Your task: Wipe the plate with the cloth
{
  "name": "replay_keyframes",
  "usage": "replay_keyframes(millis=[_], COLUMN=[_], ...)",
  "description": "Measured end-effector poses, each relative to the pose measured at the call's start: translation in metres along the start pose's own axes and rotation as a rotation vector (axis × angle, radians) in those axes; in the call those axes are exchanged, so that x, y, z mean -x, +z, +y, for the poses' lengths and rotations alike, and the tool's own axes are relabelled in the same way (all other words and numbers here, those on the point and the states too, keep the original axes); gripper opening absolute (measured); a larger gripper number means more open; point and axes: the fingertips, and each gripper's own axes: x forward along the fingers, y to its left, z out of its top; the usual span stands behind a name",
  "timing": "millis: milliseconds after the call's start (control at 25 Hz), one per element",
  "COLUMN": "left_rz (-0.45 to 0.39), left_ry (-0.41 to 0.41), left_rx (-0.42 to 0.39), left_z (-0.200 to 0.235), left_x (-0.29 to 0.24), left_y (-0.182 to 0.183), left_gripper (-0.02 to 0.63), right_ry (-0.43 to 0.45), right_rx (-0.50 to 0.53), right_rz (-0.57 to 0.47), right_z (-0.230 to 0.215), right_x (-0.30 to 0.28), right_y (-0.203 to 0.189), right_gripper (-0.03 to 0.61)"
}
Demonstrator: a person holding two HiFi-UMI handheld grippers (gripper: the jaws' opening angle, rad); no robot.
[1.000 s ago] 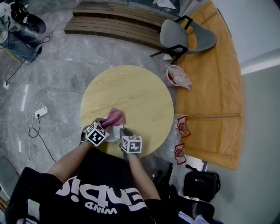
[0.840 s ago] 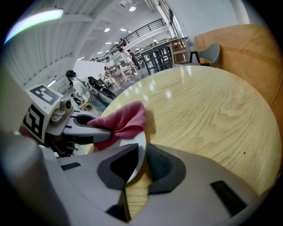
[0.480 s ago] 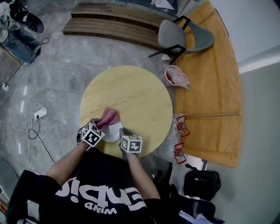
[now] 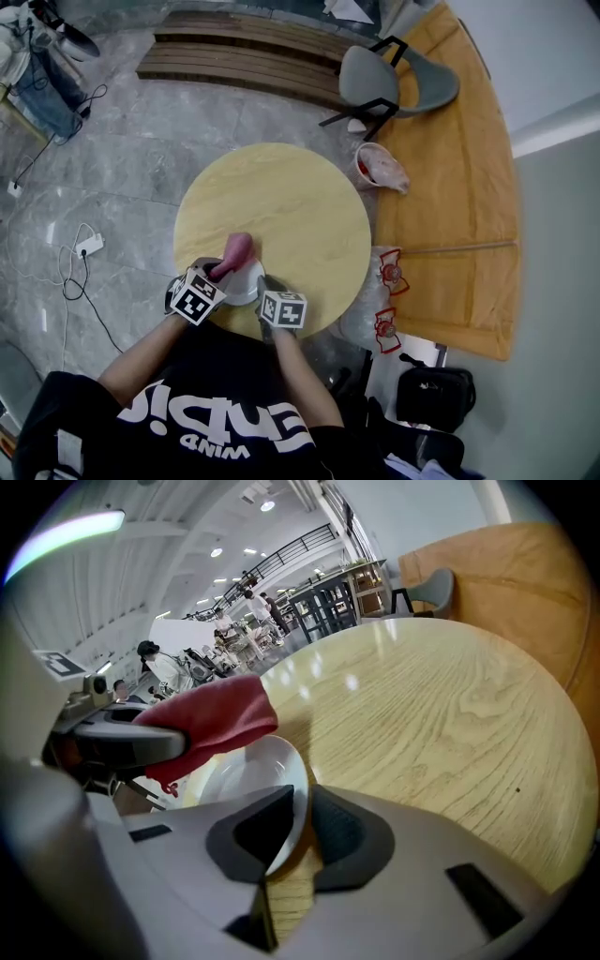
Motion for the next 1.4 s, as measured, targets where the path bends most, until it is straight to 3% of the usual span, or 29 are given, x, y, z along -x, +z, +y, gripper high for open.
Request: replay_keyframes(millis=[160,520,760,1400], left_rz=[0.004,0.098,0.153,0.131], left_ry=[-0.062,-0.189,-0.206,-0.144], left_rx=[0.004,-0.05,-0.047,0.047], left_z=[-0.025,-0.069,-0.072,-0.042], left_x=[-0.01,-0.043,-0.066,-0.053], left_y=[0.001,-0.015,-0.034,-0.045], left_gripper=[0.046,0.046,0.046,0.046], right_ry=[0.003,0.023,0.012,0.008], right_rx=[0.009,-0.006,0.021,0.085], right_rz=[0.001,0.01,0.013,0.022], right_z=[0.002,0.001,0.001,0.003], right_x=[0.004,0.005,0.004,0.005], right_y=[-0.002,-0.01,-0.012,-0.01], right_gripper=[0.075,0.075,0.067,0.067])
